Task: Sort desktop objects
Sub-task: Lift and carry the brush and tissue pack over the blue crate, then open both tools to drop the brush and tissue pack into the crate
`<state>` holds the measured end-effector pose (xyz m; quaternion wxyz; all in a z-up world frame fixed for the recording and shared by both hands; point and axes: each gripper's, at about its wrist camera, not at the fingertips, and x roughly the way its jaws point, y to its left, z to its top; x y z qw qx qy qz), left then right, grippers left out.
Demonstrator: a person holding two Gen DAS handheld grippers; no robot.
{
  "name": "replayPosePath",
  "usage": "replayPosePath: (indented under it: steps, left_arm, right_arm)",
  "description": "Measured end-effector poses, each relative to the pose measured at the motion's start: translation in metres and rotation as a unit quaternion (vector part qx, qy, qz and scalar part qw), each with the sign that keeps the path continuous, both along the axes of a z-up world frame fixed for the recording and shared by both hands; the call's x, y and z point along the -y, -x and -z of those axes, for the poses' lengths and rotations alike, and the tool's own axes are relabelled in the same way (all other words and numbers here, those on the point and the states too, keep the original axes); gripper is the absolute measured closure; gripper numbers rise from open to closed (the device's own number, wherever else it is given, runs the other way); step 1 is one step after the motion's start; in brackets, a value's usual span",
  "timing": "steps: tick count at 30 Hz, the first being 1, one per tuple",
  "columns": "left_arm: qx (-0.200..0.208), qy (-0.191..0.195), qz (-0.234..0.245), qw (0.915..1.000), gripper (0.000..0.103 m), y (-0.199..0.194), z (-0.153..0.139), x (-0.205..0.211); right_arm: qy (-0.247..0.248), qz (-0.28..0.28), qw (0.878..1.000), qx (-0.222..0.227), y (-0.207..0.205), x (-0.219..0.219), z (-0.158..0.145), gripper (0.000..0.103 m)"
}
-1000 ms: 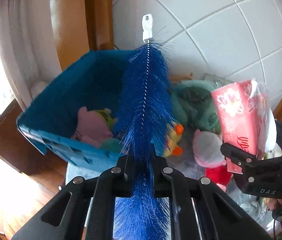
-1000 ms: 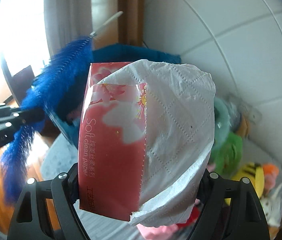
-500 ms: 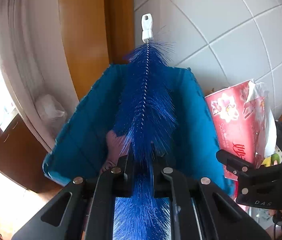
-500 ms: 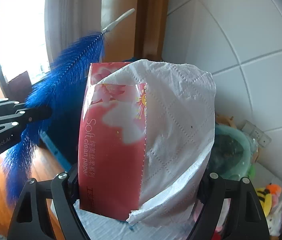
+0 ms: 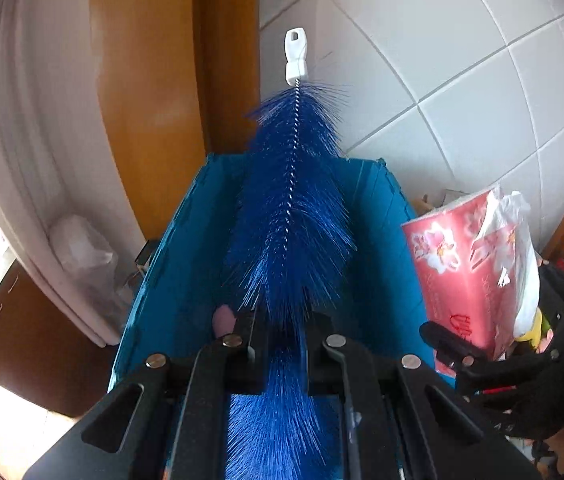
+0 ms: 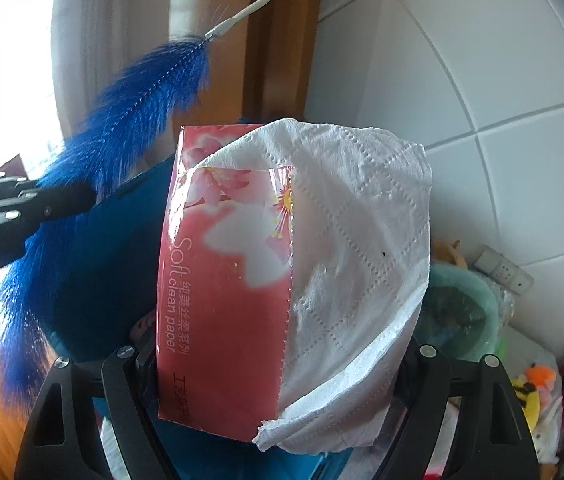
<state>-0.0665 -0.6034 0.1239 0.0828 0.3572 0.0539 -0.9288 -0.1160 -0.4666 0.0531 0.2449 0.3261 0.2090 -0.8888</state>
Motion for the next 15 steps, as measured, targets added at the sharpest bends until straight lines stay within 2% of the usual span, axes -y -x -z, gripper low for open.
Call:
replayPosePath:
  steps: [6, 15]
  left_arm:
    - [0.017, -0.011, 0.011, 0.9997, 0.093, 0.037, 0.008, 0.012]
    - [0.025, -0.016, 0.005, 0.9996, 0.093, 0.07, 0.02, 0.033]
  right_arm:
    - [-0.002, 0.013, 1.0, 0.002, 0.02, 0.007, 0.006, 0.02]
    - [-0.013, 0.018, 1.0, 0.012, 0.048, 0.022, 0.015, 0.019]
